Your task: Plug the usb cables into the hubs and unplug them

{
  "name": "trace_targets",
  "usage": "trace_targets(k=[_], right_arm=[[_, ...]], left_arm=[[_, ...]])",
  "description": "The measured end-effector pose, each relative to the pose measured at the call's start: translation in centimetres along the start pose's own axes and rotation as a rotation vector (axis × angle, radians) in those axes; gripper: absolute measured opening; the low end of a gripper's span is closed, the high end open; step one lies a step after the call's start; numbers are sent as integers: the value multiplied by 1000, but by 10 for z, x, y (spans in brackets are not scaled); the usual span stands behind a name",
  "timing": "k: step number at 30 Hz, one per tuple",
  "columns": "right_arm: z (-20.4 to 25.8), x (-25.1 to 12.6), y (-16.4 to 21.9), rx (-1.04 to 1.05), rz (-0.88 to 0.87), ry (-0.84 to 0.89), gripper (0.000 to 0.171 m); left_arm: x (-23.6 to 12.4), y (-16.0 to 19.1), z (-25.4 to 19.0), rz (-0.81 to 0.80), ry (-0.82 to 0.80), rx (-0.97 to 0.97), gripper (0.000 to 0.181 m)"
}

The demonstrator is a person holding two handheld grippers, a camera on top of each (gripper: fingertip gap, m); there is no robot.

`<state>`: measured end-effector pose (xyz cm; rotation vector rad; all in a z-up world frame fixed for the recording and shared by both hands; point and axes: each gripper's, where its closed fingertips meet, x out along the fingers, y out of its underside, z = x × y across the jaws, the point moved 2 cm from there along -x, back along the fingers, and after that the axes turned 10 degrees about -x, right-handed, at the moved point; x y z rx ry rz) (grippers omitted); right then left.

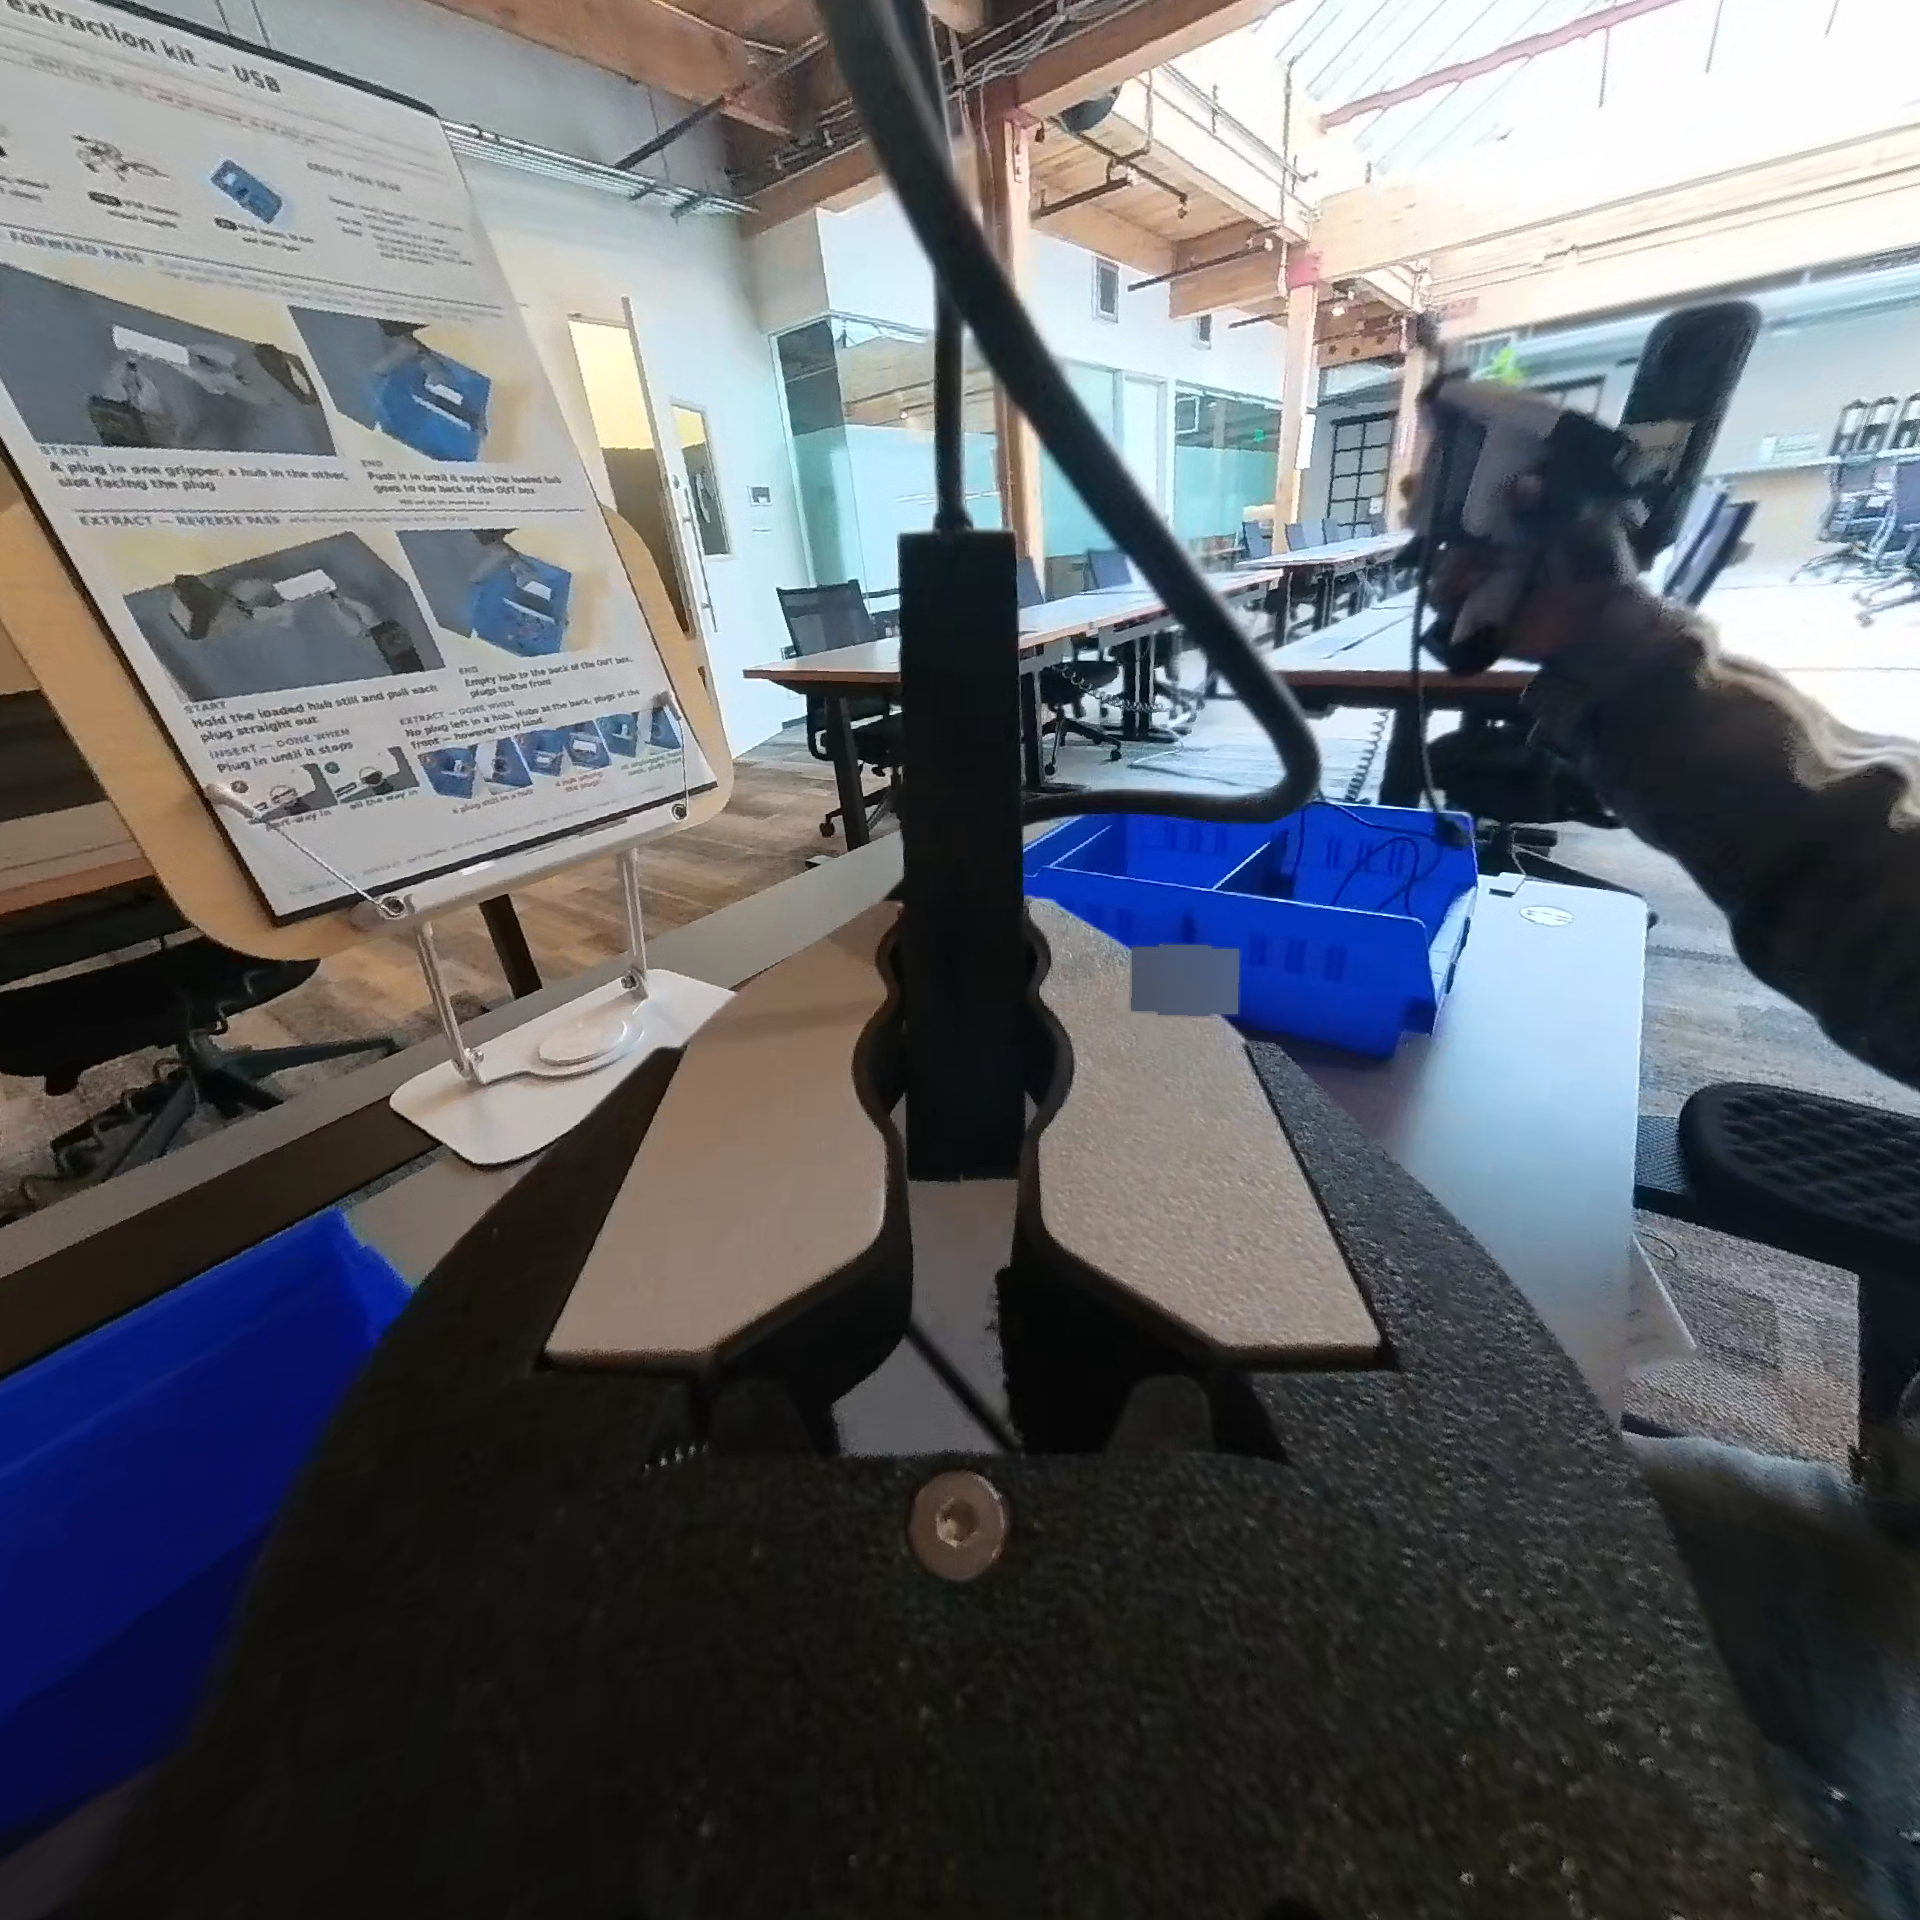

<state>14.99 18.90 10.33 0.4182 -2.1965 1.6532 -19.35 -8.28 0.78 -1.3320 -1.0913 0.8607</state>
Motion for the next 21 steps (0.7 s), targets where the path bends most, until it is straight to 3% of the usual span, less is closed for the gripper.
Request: trace_targets(k=[3,11,16,21], right_arm=[[2,-14,22,-78,-57,-30,8],[7,-40,105,96,-11,25,8],[26,-54,166,145,334,-18,8],[37,-65,198,220,654,-55,10]], left_arm=[[2,0,-4,4,13,8,17],[4,2,-9,24,25,25,17],[5,4,-11,37,32,30,17],[8,7,-13,52,38,37,17]])
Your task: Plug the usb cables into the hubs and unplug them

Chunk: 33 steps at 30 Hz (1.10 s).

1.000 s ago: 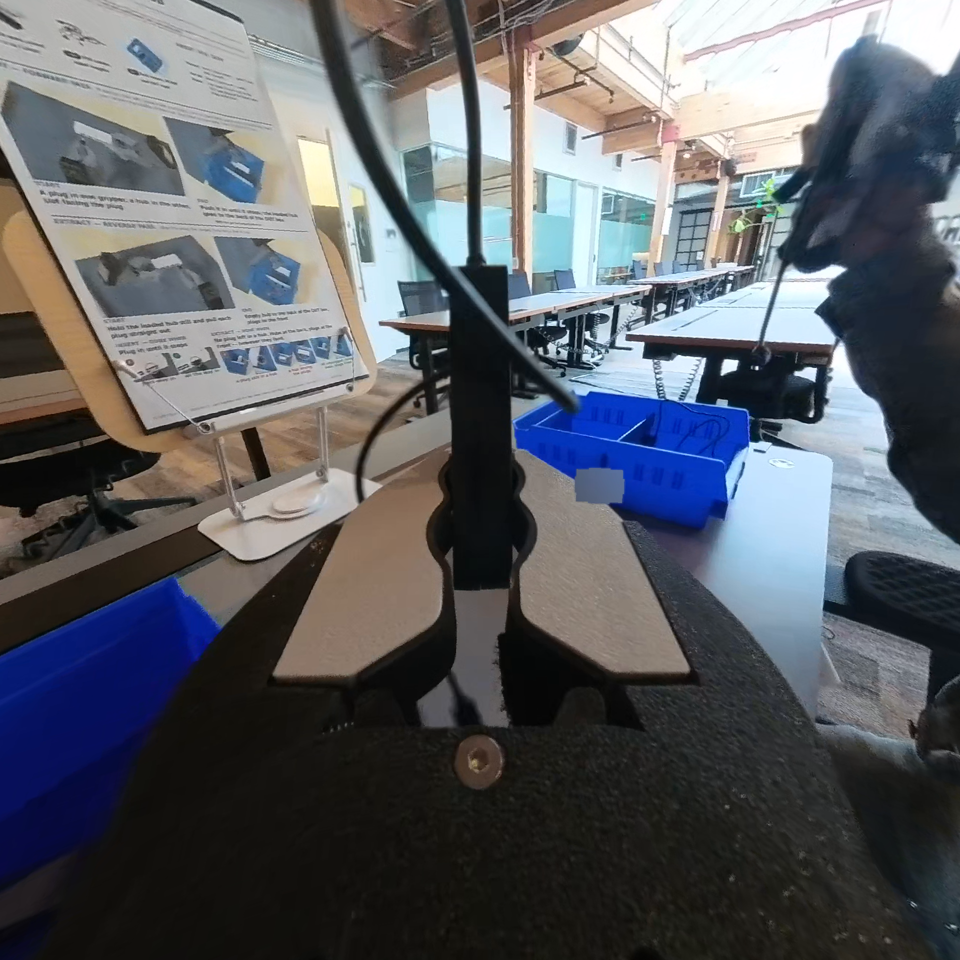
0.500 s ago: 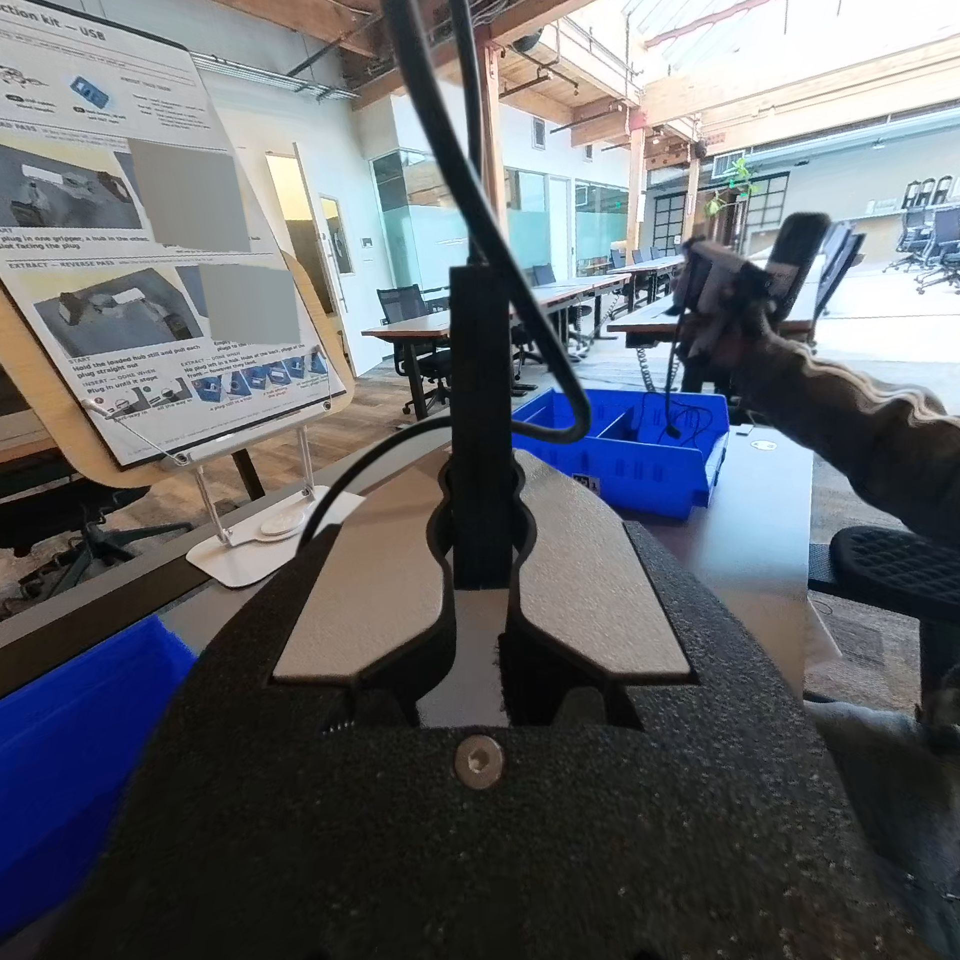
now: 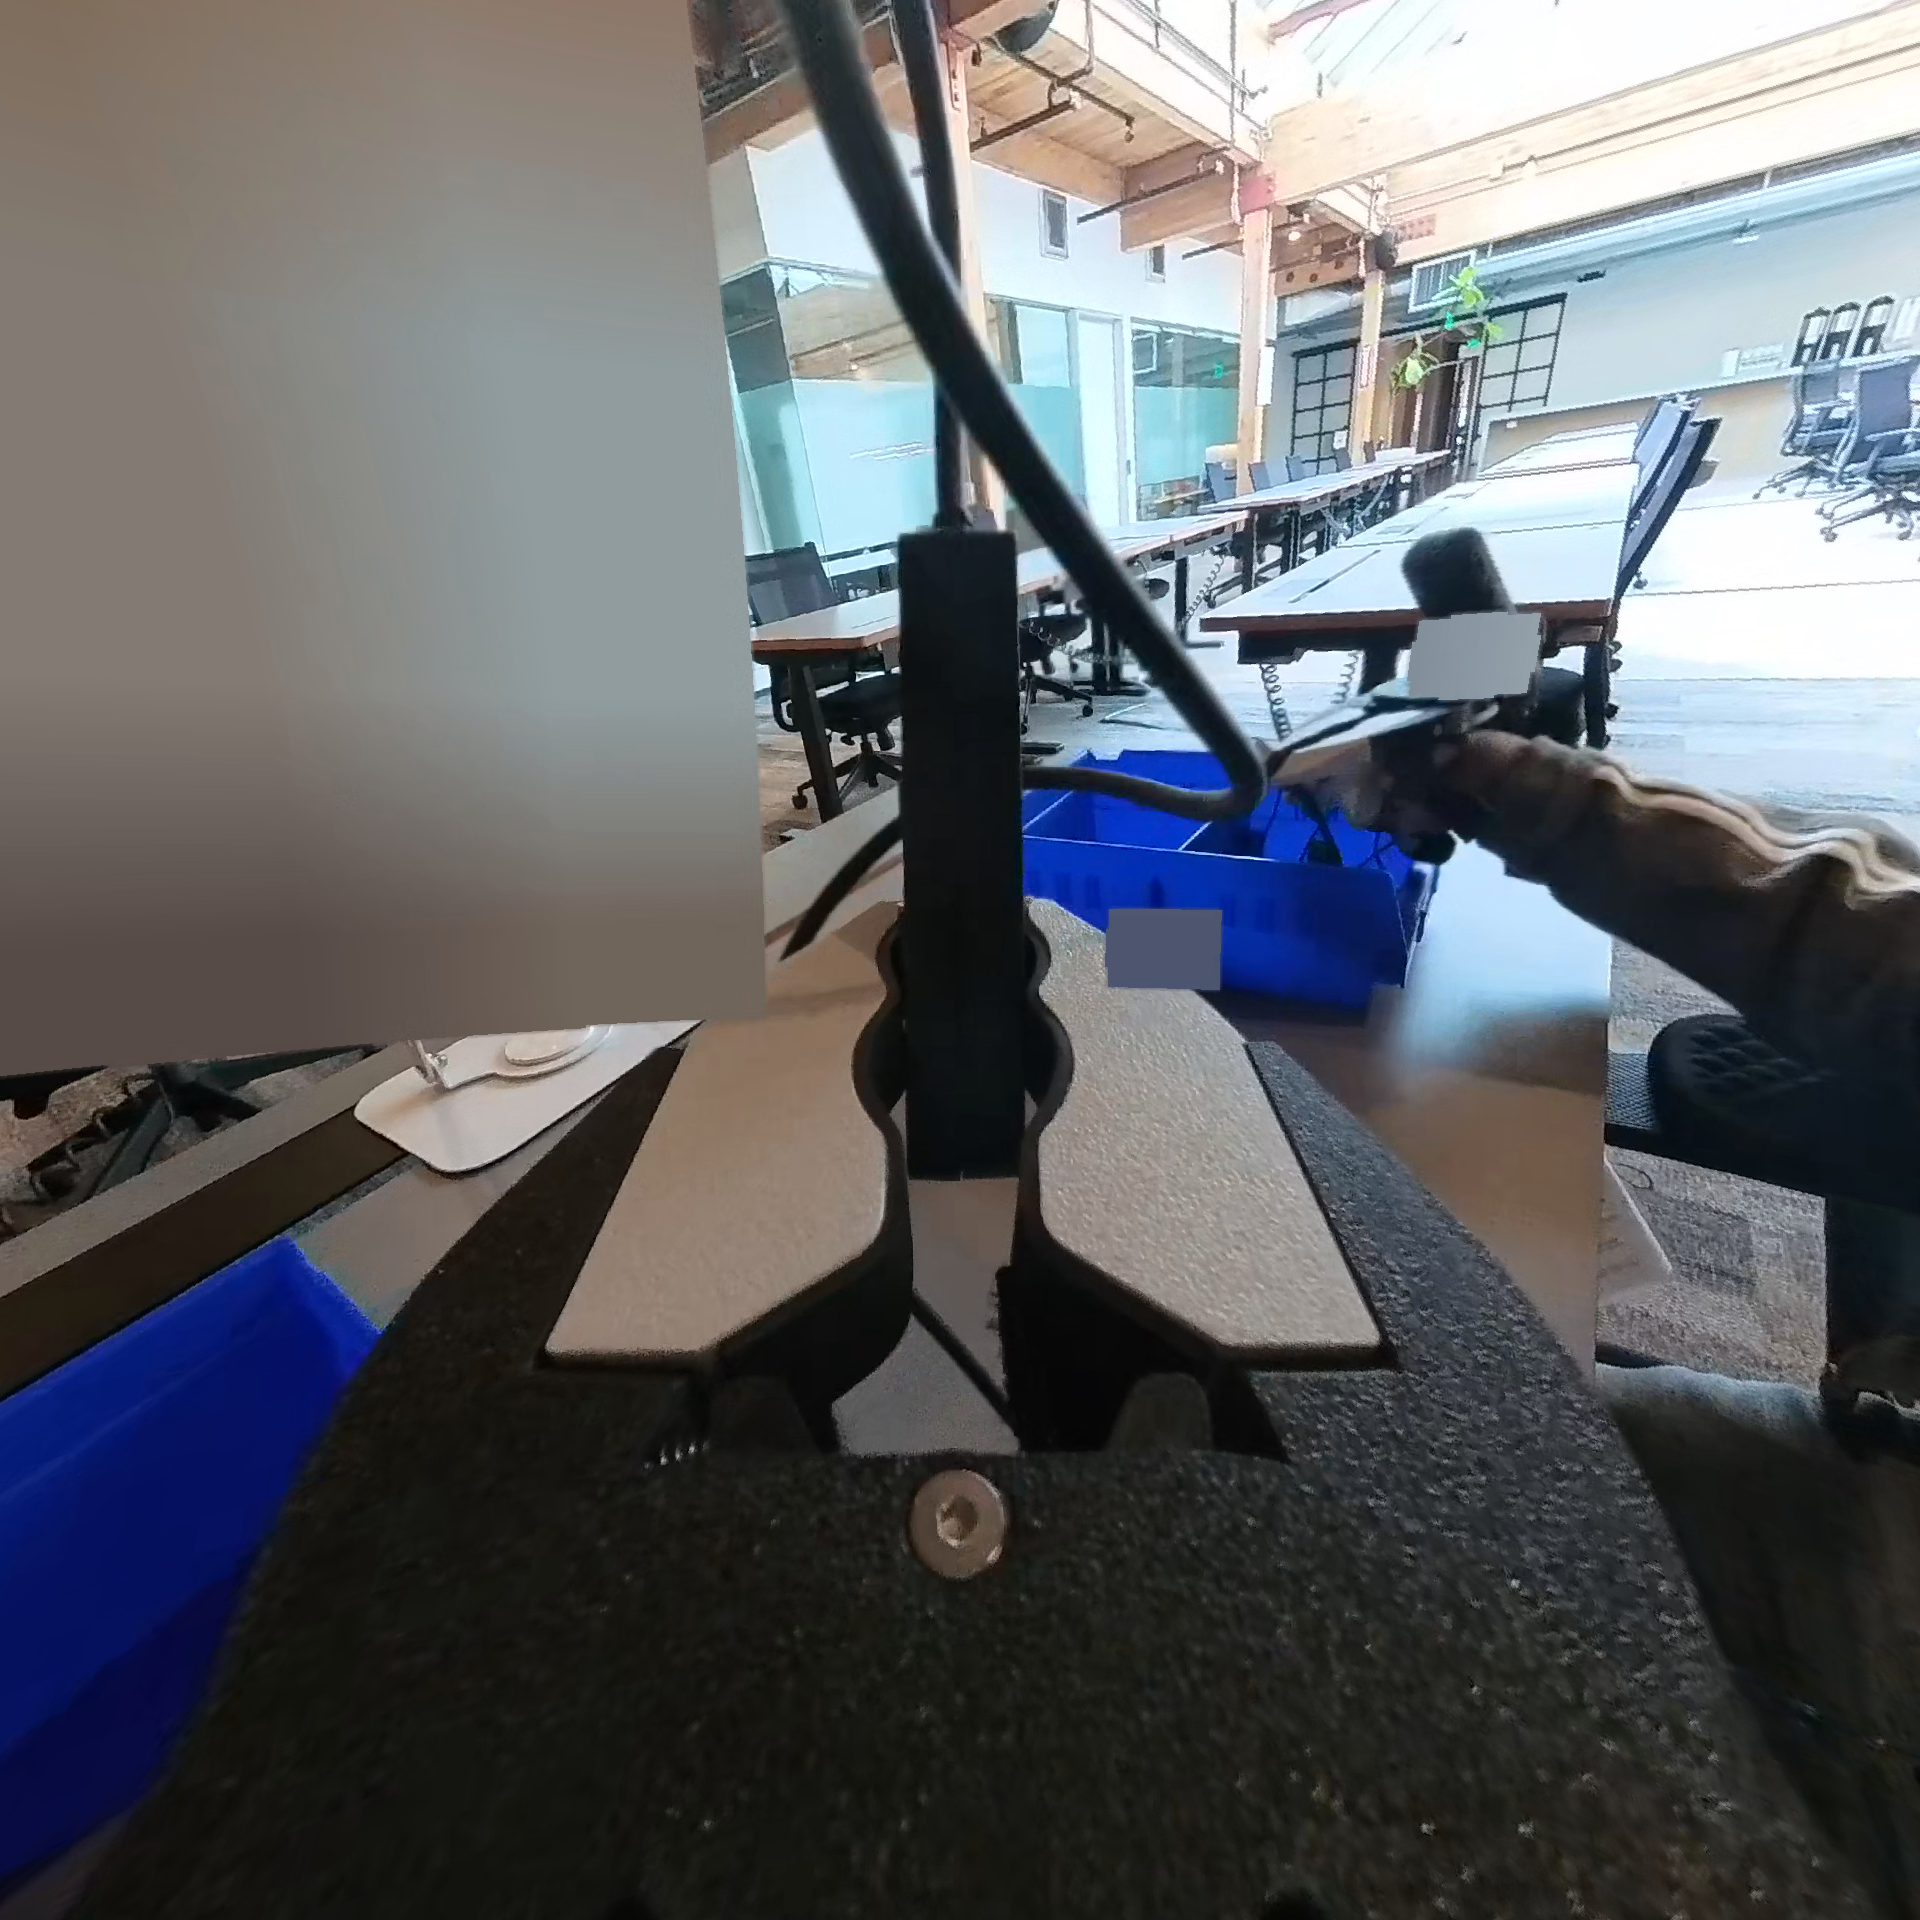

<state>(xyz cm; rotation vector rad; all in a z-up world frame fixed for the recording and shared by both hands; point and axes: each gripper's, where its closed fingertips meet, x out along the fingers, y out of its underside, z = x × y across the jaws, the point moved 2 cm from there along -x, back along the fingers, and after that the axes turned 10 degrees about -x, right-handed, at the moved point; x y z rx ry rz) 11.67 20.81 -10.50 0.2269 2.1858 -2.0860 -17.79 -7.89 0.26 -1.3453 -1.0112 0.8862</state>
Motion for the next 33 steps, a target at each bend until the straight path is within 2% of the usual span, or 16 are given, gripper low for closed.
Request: trace_targets(k=[5,9,10,12,13,18,20,22,24,28,30,33], right_arm=[[-6,10,41,95,405,34,15],[-3,23,53,86,572,19,18],[-4,25,58,63,630,29,22],[-10,25,65,1,747,76,49],[-12,25,64,-18,762,93,55],[-25,13,30,-46,671,242,51],[-30,5,3,-67,567,334,51],[-19,6,-32,-98,394,355,52],[11,16,-69,-143,199,269,56],[99,49,-127,-229,-113,-19,73],[149,70,-141,-272,-183,-198,97],[208,106,-147,-322,-209,-366,115]], left_arm=[[2,1,-3,11,6,10,17],[2,1,-5,14,10,14,17],[2,1,-5,17,12,17,17],[2,2,-5,27,9,24,17],[2,3,-5,31,9,27,17],[4,6,-6,43,22,21,17],[6,7,-8,45,35,13,17],[8,8,-10,45,54,3,17],[10,9,-14,45,78,-7,17],[15,10,-29,36,164,-46,17],[19,11,-37,32,209,-68,17],[24,12,-52,22,295,-124,17]])
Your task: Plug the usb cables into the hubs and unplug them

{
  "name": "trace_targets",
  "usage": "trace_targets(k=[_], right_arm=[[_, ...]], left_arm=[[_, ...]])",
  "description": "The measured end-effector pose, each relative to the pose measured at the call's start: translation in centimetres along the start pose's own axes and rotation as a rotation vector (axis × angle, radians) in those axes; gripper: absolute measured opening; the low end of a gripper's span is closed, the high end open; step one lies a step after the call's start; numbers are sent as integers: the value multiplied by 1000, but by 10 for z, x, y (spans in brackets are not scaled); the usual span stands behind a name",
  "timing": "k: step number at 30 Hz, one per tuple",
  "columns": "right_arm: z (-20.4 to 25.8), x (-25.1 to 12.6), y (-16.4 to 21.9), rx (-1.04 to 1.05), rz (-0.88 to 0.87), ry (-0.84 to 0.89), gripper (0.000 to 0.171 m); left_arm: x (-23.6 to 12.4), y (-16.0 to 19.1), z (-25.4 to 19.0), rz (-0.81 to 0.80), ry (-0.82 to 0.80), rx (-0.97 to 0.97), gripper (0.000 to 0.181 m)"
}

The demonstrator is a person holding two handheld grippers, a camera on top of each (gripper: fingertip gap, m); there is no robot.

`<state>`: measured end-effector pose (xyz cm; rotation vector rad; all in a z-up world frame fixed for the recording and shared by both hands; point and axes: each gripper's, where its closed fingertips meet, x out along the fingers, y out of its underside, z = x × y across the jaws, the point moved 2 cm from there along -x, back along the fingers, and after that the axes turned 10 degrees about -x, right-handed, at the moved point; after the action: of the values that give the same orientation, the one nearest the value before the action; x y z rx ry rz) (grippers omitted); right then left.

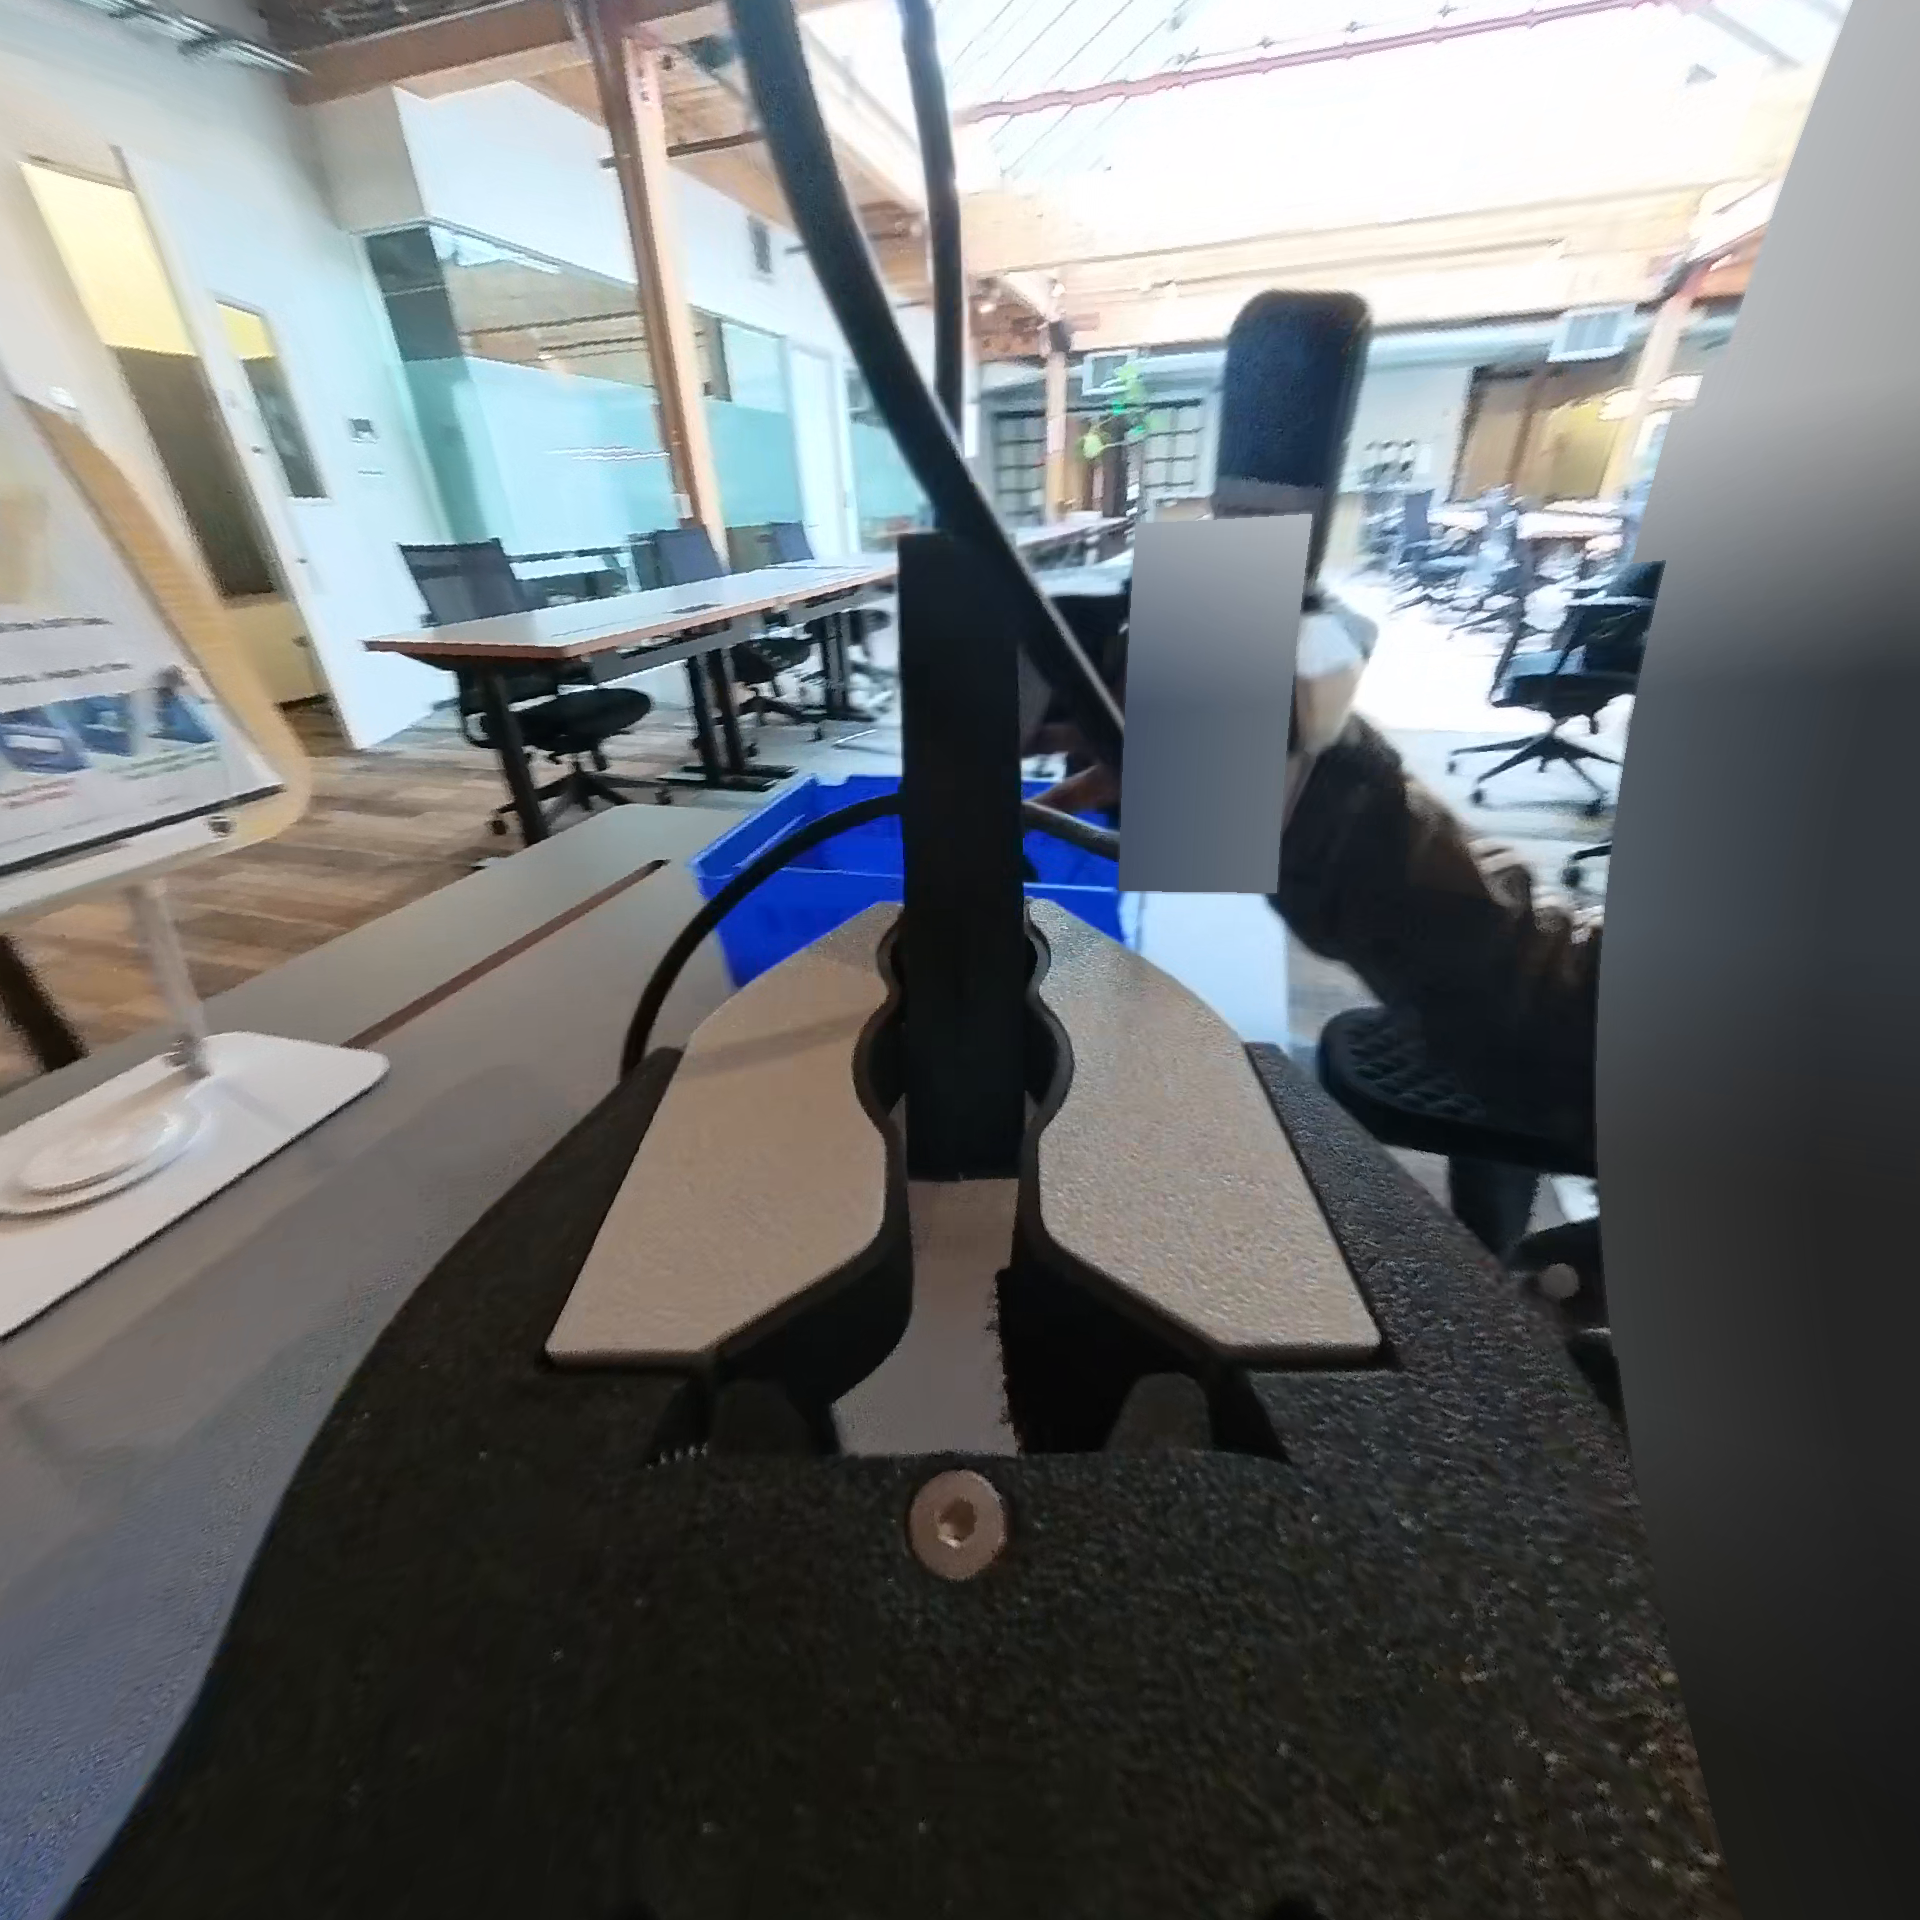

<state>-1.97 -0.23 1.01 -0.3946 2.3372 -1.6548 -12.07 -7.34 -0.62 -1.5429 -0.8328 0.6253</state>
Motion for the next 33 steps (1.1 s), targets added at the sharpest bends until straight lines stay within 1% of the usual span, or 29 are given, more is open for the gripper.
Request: trace_targets(k=[2,4,5,7,9,12,13,15,16,17,19,23,24,26,28,29,30,31,32,33], right_arm=[[13,32,-1,-35,-12,-34,117],[22,54,-6,-28,-64,-74,114],[24,62,-10,3,-103,-93,108],[23,72,-14,83,-168,-108,91],[25,79,-10,127,-184,-141,84],[34,82,-8,125,-206,-187,69],[39,83,-7,105,-195,-203,62],[44,84,-2,50,-151,-201,40],[46,82,-2,46,-145,-212,29],[46,80,-4,58,-149,-212,23],[46,76,-6,49,-160,-197,19],[46,72,-13,31,-187,-176,18],[43,69,-17,25,-202,-156,18],[29,56,-28,9,-246,-79,17],[11,35,-42,10,-300,-14,17],[3,25,-48,3,-314,16,17],[-6,15,-54,-13,-315,48,18],[-14,6,-60,-32,-310,83,18],[-22,-3,-67,-54,-302,113,17],[-31,-12,-75,-79,-293,148,18]], left_arm=[[6,2,-8,-12,64,-45,17],[11,5,-14,-11,117,-78,17],[14,7,-17,-9,137,-91,17],[18,10,-23,-4,176,-109,18],[22,11,-28,-7,208,-125,18],[28,18,-32,26,213,-130,18],[31,23,-33,58,200,-113,18],[37,33,-33,124,174,-81,18],[39,37,-32,150,156,-71,18],[38,38,-32,157,157,-57,20],[37,36,-33,161,170,-63,22],[36,32,-38,147,187,-48,23],[33,28,-38,128,180,-29,28],[23,20,-38,108,184,23,52],[10,8,-27,70,119,93,56],[2,-1,-20,29,72,112,63],[-6,-12,-13,-26,19,121,76],[-16,-23,-6,-80,-28,128,86],[-26,-34,1,-137,-77,130,93],[-36,-45,6,-196,-119,135,96]])
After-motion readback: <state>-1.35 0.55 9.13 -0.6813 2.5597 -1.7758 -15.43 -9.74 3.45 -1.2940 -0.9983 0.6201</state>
